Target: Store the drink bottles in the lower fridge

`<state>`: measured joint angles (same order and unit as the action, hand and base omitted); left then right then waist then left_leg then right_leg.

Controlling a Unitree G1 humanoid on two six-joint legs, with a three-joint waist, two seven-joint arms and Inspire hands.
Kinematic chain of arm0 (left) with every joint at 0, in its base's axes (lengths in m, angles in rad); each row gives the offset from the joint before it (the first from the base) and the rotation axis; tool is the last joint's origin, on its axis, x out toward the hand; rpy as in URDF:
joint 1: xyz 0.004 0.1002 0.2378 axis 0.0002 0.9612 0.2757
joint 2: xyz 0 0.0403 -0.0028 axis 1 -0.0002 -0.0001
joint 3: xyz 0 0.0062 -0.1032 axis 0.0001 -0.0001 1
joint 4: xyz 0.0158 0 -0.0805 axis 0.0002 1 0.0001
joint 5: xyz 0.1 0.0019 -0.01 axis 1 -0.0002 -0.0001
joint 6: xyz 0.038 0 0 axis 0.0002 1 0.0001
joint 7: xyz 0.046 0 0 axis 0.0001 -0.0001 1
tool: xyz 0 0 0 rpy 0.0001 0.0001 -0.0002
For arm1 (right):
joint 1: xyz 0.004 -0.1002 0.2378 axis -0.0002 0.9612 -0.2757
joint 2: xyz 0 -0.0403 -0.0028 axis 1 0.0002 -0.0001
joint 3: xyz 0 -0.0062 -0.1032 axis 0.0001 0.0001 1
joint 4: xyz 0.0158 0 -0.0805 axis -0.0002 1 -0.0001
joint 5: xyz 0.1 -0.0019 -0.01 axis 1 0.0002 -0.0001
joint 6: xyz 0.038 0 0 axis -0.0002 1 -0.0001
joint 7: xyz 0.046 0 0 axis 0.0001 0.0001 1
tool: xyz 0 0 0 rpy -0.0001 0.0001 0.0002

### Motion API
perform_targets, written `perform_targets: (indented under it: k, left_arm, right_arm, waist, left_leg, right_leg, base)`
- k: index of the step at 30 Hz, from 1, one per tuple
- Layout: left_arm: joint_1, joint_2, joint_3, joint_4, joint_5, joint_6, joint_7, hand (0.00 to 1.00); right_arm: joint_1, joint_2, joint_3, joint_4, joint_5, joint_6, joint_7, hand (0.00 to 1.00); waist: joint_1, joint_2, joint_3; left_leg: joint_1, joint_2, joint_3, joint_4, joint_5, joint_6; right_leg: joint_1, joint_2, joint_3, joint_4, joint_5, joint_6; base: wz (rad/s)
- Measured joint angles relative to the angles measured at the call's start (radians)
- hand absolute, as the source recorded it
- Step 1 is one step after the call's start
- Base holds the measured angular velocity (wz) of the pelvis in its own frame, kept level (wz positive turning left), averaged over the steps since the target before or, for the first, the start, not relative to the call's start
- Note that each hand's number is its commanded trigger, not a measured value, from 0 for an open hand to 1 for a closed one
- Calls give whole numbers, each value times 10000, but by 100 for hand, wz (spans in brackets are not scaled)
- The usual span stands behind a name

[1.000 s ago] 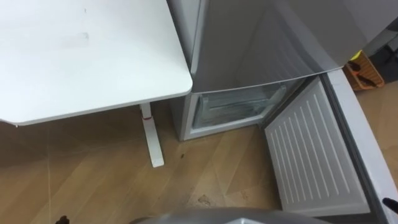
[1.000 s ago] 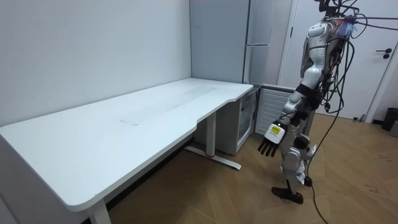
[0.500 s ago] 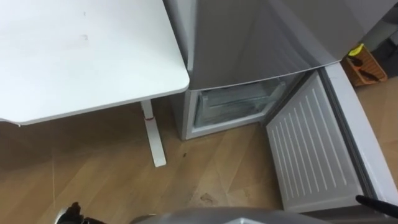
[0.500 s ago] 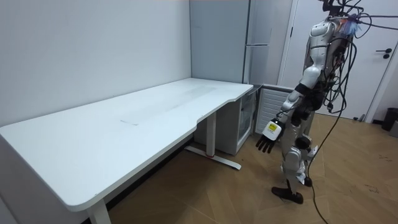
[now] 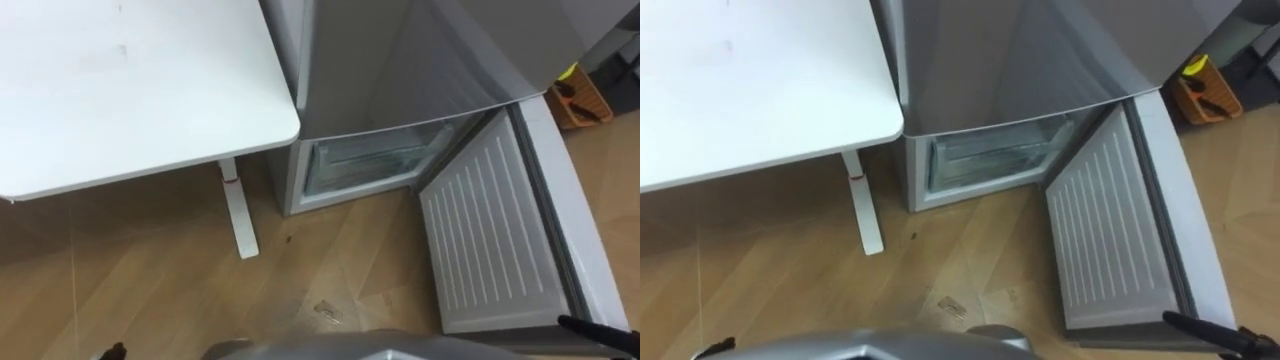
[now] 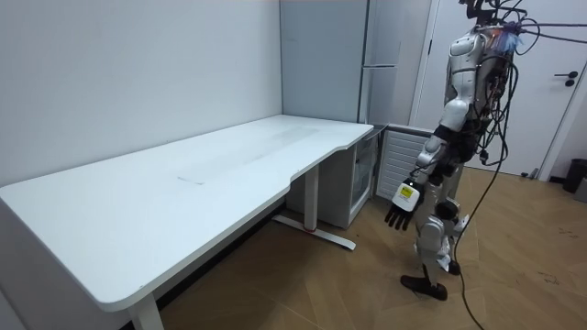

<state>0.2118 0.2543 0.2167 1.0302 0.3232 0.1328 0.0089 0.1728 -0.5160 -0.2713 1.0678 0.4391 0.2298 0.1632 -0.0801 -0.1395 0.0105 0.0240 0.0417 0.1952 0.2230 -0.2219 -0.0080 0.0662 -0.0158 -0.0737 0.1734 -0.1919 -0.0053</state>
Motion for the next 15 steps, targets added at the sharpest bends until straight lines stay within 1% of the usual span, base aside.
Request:
perform_targets:
  k: [1,2,3,4,5,6,7,8,9,10,11,12,13,14,15]
  left_arm:
    - [-40,3,-194,-2,-77,-2,4,0]
    - [-124,-9,-356,-23,-67,-35,-7,0]
    - [-187,-8,-438,-25,-69,-71,-4,0]
    - [-337,6,-667,14,-93,-109,16,0]
    - [-642,31,-1056,145,-111,-111,29,0]
    - [-718,33,-1225,254,-144,-114,33,0]
    - [-956,25,-1580,445,-146,-121,47,0]
    - [-1091,-22,-1904,508,-148,-121,61,0]
    - [-1111,-74,-1995,503,-148,-125,74,0]
    - [-1231,-139,-2278,496,-155,-107,97,0]
    - [-1157,-185,-2586,464,-149,-82,100,0]
    - [-1098,-199,-2727,411,-149,-64,102,0]
    - [-952,-227,-2943,312,-135,45,101,0]
    - [-765,-266,-3021,123,-66,180,99,0]
    - [-687,-279,-3022,34,-60,234,99,0]
  right_arm:
    - [377,15,508,-858,-122,181,-22,0]
    - [903,55,999,-1831,-142,250,-18,0]
    - [1149,96,1215,-2325,-143,251,-15,0]
    - [1567,392,1520,-3543,-120,238,53,0]
    - [1790,605,1987,-4687,-59,225,153,0]
    - [1834,709,2273,-5218,-52,221,253,0]
    - [1854,892,2757,-6009,32,221,394,0]
    - [1858,1154,3104,-6506,269,219,586,0]
    - [1859,1260,3251,-6770,379,211,751,0]
    - [1785,1485,3581,-7242,700,89,1138,0]
    - [1518,1685,3936,-7785,1056,80,1536,0]
    - [1341,1783,4123,-8098,1249,57,1746,0]
    - [1059,1960,4490,-8524,1725,-153,2206,0]
    - [817,2051,4881,-8794,2281,-330,2619,0]
    - [705,2090,5008,-8893,2469,-336,2822,0]
  waist:
    - [175,34,20]
    - [363,50,32]
    - [413,64,39]
    - [523,87,41]
    - [642,118,34]
    - [691,126,40]
    - [822,145,38]
    - [979,222,42]
    - [1040,298,39]
    - [1163,487,32]
    - [1239,714,-2]
    - [1250,744,-20]
    - [1226,917,-18]
    - [1200,1012,-78]
    - [1185,1058,-108]
  left_leg:
    - [12,48,97,16,0,-1]
    - [17,105,104,86,-32,-40]
    - [-3,154,106,114,-90,-53]
    - [-36,231,104,189,-153,-85]
    - [-131,312,112,289,-167,-107]
    - [-178,353,109,356,-171,-113]
    - [-193,396,90,373,-167,-152]
    - [-225,419,25,426,-186,-198]
    - [-278,435,-29,492,-193,-192]
    - [-371,440,-131,574,-205,-165]
    - [-486,375,-326,617,-135,-207]
    - [-507,339,-380,603,-82,-212]
    - [-535,270,-539,539,33,-156]
    - [-529,152,-792,440,144,-140]
    - [-543,98,-931,407,191,-124]
  right_leg:
    - [-7,47,165,-8,64,-19]
    - [-8,88,179,-18,135,-37]
    - [-11,130,174,-26,172,-48]
    - [-48,206,190,-29,242,-84]
    - [-124,270,126,-24,333,-121]
    - [-150,305,139,-21,374,-142]
    - [-161,353,139,-33,442,-187]
    - [-162,373,101,-28,463,-220]
    - [-171,378,47,-26,466,-226]
    - [-191,352,-73,-35,472,-236]
    - [-312,332,-129,-61,425,-215]
    - [-336,333,-200,-58,364,-190]
    - [-353,295,-397,-76,331,-186]
    - [-313,210,-596,-68,301,-220]
    - [-284,180,-725,-44,277,-219]
  base:
    - [-40]
    - [-41]
    - [-35]
    - [-29]
    - [-24]
    - [-14]
    - [0]
    - [4]
    - [17]
    - [22]
    - [24]
    - [33]
    - [54]
    - [67]
    - [77]
